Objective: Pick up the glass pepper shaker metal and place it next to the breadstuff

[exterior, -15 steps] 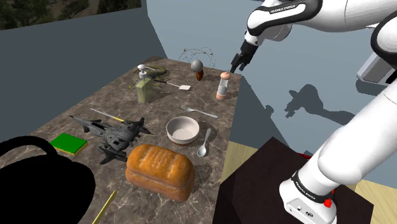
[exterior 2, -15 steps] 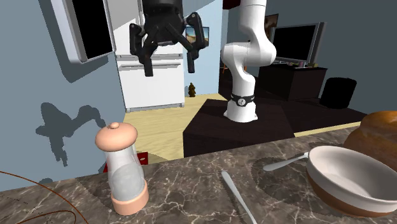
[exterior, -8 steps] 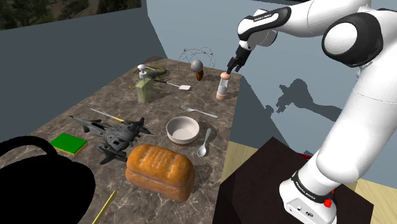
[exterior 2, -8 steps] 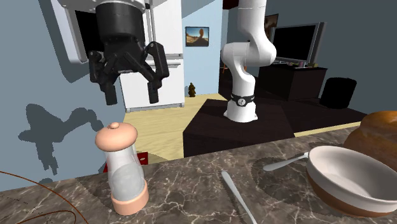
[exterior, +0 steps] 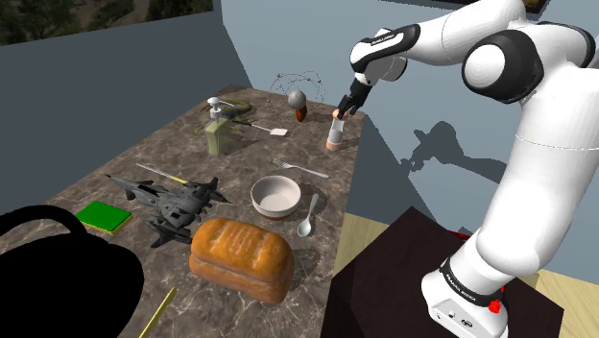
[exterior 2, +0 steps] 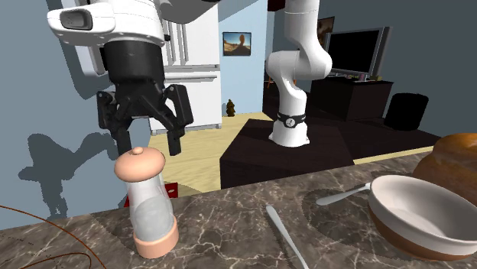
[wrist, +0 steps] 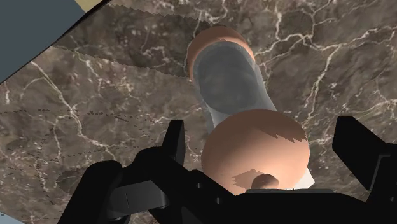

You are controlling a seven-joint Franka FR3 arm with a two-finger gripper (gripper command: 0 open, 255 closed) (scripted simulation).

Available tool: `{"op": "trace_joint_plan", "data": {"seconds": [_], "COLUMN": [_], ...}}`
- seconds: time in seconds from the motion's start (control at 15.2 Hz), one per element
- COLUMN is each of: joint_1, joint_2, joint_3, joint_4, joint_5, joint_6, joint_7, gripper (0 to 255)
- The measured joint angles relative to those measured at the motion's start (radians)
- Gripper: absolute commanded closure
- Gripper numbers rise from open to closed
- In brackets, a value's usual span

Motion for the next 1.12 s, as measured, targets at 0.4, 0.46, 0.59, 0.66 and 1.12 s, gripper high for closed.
{"op": "trace_joint_plan", "data": {"seconds": [0.4,0.46,0.59,0.66,1.12], "joint_1": [0.000,0.000,0.001,0.001,0.001], "joint_2": [0.010,0.010,0.010,0.010,0.010], "joint_3": [0.003,0.003,0.003,0.003,0.003], "joint_4": [-0.005,-0.005,-0.004,-0.004,-0.004], "joint_5": [0.006,0.006,0.006,0.006,0.006], "joint_6": [0.015,0.015,0.015,0.015,0.015], "joint_7": [-0.003,-0.004,-0.004,-0.004,-0.004], "gripper": [0,0,255,255,255]}}
